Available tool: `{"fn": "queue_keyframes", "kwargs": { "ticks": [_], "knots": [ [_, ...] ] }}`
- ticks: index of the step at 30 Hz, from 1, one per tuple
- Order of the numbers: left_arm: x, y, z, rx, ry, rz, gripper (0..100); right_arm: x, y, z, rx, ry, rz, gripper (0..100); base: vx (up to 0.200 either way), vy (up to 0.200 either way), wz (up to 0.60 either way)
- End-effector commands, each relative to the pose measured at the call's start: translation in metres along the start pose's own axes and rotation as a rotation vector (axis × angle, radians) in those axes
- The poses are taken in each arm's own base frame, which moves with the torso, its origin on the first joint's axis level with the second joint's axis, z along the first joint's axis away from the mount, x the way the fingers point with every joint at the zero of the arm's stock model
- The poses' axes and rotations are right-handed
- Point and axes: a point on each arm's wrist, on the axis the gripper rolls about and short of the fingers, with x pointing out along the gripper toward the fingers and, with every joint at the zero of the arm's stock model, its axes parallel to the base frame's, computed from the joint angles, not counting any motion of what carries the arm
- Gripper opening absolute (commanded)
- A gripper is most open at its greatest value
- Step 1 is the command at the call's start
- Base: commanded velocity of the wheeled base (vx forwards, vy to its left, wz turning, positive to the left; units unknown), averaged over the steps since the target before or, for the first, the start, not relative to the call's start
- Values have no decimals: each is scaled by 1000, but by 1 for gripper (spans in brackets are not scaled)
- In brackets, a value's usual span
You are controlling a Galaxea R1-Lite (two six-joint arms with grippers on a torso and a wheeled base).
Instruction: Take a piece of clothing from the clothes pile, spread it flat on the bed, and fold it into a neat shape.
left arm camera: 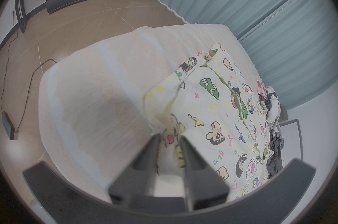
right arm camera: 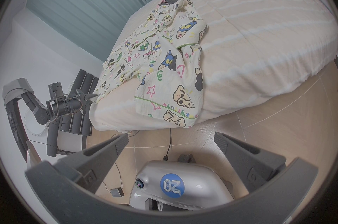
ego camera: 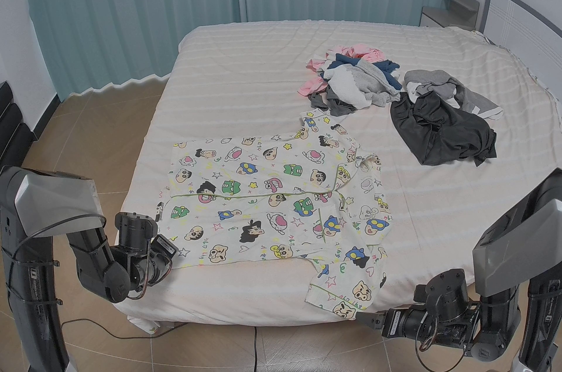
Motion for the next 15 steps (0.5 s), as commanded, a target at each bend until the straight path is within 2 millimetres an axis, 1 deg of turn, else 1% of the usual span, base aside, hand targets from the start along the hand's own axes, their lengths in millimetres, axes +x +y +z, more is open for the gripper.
{"fn": "queue_keyframes", "kwargs": {
  "ticks": [1, 8, 11, 15],
  "knots": [
    [0, 1, -1, 0, 1, 3, 0, -2, -3, -4, -3, 21, -15, 100, 0, 0, 0],
    [-1, 3, 1, -4, -1, 10, 0, 0, -2, -9, -21, 43, -13, 100, 0, 0, 0],
    [-3, 5, 7, -17, -15, 15, 0, 4, -3, -16, -55, 77, -28, 100, 0, 0, 0],
    [-15, 5, 13, -29, -17, 1, 0, 18, -8, -22, -89, 93, -66, 100, 0, 0, 0]
  ]
}}
